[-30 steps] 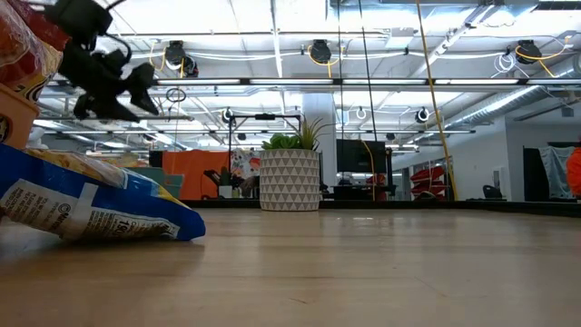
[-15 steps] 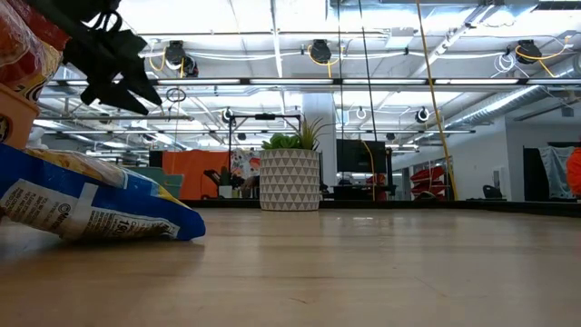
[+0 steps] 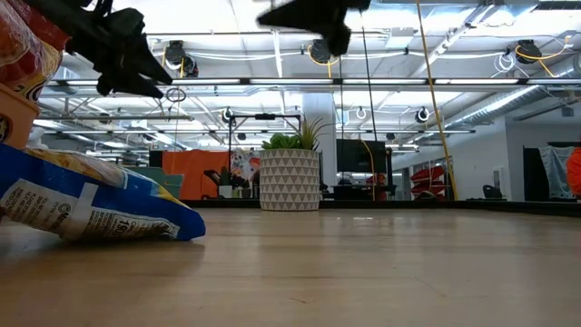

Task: Sort Maruchan noodles
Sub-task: Put the blue noodle pack into the transparent bin

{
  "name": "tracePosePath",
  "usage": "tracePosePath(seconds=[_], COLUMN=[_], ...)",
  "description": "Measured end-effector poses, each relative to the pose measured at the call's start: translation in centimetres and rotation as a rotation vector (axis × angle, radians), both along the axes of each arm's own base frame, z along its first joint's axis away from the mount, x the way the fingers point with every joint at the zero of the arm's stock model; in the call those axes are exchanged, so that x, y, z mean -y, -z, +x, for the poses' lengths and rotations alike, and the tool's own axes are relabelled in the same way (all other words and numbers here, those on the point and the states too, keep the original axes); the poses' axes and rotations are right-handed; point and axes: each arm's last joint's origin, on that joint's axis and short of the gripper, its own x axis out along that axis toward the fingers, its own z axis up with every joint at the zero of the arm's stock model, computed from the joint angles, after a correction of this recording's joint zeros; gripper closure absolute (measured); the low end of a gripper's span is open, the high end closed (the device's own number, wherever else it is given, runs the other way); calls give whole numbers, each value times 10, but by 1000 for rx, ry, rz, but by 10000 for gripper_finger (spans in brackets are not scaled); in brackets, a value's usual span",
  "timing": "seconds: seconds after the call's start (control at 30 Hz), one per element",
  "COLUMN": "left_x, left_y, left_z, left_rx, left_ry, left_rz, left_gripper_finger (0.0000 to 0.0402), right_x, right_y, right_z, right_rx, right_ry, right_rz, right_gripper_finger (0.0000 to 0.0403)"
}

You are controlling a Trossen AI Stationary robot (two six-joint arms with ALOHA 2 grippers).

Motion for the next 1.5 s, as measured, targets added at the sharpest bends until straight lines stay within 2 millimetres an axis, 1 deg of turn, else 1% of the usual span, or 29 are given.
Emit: tracePosePath(seconds=[0.1, 0.17, 0.3, 0.5, 0.6, 0.67, 0.77, 0.9, 1.07, 1.17, 1.27, 1.33, 1.5], left_x=[2, 4, 5, 5, 5, 6, 6, 6, 6, 5, 6, 6, 8], left_y=[0, 0, 0, 0, 0, 0, 0, 0, -2, -5, -6, -6, -7], left_z=[1, 1, 2, 2, 2, 2, 2, 3, 3, 4, 5, 5, 6], left_rx=[-3, -8, -21, -29, -23, -18, -18, -21, -17, 13, 35, 38, 53], left_ry=[22, 36, 57, 68, 89, 108, 111, 117, 126, 127, 124, 127, 130], left_rz=[-1, 8, 32, 50, 42, 34, 33, 43, 66, 83, 76, 73, 53], left_gripper_finger=[151, 151, 151, 151, 151, 151, 151, 151, 151, 151, 151, 151, 151], right_x=[1, 3, 2, 0, -2, -4, -5, -10, -39, -50, -53, -53, -54], right_y=[19, 32, 54, 81, 94, 101, 111, 120, 136, 143, 152, 161, 182], right_z=[16, 24, 34, 44, 50, 55, 59, 55, 47, 49, 53, 56, 62], right_rx=[-104, -180, -265, -306, -289, -267, -286, -350, -361, -314, -260, -239, -193], right_ry=[-18, -62, -133, -124, -119, -123, -123, -132, -136, -141, -104, -80, -87], right_rz=[24, 60, 108, 114, 130, 135, 129, 102, -9, -21, -30, -40, -16], right_gripper_finger=[249, 245, 227, 172, 146, 137, 134, 134, 134, 134, 134, 134, 134])
